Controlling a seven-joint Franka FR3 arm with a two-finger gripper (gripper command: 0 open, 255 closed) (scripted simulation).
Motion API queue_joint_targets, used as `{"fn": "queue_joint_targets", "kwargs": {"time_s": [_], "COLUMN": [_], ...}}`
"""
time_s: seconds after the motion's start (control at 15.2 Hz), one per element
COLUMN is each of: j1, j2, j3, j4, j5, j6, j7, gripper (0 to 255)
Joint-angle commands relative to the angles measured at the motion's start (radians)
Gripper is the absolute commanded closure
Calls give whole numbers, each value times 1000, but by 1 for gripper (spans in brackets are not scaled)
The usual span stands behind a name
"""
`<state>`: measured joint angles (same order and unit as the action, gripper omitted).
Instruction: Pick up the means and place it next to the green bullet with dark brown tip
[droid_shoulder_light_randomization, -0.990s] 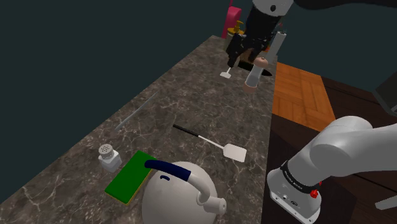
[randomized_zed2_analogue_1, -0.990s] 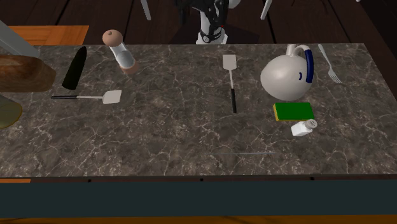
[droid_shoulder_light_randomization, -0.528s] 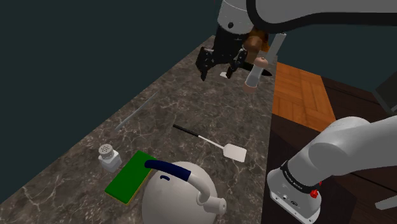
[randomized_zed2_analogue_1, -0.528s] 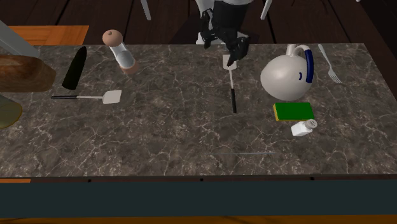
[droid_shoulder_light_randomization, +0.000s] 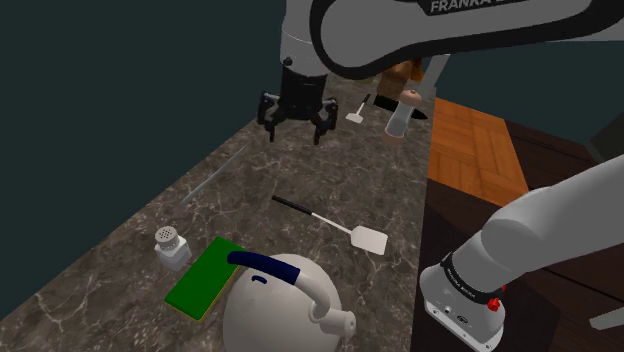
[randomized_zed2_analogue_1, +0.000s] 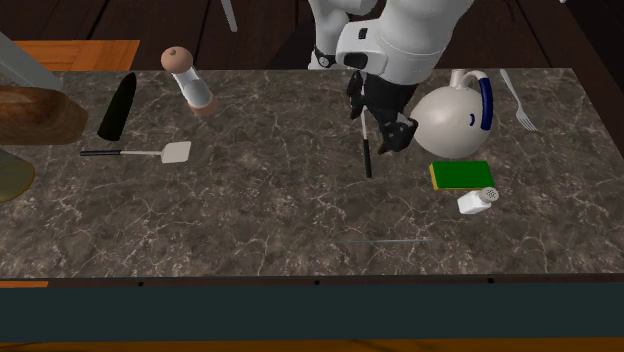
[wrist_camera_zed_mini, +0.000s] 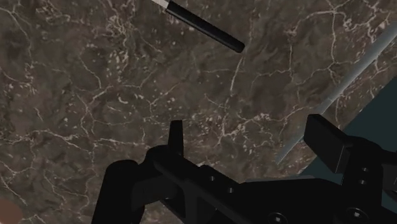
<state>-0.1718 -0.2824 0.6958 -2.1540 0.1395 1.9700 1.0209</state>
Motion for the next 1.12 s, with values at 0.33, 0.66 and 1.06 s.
{"fn": "queue_joint_targets", "kwargs": {"time_s": [0.33, 0.66, 1.06], "j1": [-21, 99, 229], "j2": [372, 638, 852], "j3": [139, 89, 3], "j4": [201, 400, 617], "j5": [-226, -392, -473], "j6": [59, 41, 15], "j7": [443, 706, 870], "gripper": [0, 0, 0]}}
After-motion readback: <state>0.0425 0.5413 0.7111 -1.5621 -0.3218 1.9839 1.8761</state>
